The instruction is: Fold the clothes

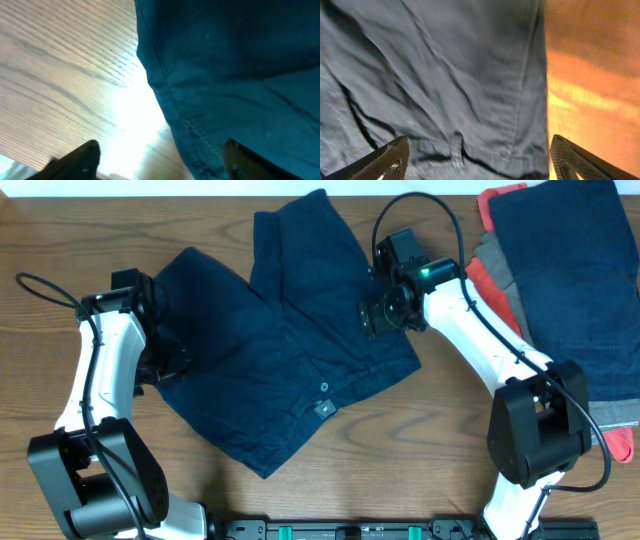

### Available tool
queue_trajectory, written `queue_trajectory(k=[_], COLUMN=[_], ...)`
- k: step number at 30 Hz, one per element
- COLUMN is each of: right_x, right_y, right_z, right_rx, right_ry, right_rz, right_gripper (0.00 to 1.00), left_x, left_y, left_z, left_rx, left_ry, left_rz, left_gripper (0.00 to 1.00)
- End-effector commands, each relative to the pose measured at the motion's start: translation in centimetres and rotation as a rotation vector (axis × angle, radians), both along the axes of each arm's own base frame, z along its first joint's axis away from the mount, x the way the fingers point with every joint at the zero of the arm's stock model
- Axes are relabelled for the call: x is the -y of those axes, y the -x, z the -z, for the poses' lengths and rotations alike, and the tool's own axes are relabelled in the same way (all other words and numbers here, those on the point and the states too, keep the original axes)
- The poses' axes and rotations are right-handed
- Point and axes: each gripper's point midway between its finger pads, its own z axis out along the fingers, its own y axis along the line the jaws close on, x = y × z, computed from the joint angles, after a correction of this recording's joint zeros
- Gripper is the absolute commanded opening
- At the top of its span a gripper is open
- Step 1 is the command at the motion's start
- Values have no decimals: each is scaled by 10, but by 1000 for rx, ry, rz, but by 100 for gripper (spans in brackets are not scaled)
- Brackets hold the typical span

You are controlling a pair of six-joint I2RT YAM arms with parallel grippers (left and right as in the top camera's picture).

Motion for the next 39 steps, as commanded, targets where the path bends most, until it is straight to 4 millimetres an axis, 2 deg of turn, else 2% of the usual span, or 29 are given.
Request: queue_trajectory(k=[1,2,4,5,6,7,9,12,15,18,25,31,39], right_x=[13,15,16,16,15,14,8,2,0,1,8,18,49], right_y=[5,9,16,18,21,23,28,36,45,51,51,33,24], right_z=[8,9,11,11,12,12,14,20,31,44,66,82,120], right_rx=[-33,-51,-77,-86,-93,-98,-106,-119,-137,-150,-139,-75,-125], right_ry=[60,67,78,83,87,88,86,94,103,96,76,62,90], right_rz=[34,33,28,24,14,9,-7,-30,-43,-36,-16,23,93], right_gripper=[89,87,78,65,48,21,1,1,1,1,1,1,1], left_x=[-2,-2,-3,-3,-4,-4,-5,-3,1,2,13,13,13], left_y=[0,0,-3,-4,-6,-9,-15,-23,-27,-31,-47,-56,-63], left_z=[-11,-14,-25,-32,-41,-51,-73,-103,-120,-126,-126,-121,-101], left_rx=[33,43,84,110,141,184,280,428,512,547,590,590,538], left_ry=[-15,-17,-26,-31,-37,-45,-62,-70,-60,-58,7,14,26], left_rz=[-9,-9,-9,-10,-15,-22,-25,-22,-15,-11,46,68,70], left_gripper=[85,87,88,89,90,91,93,98,99,98,98,98,98])
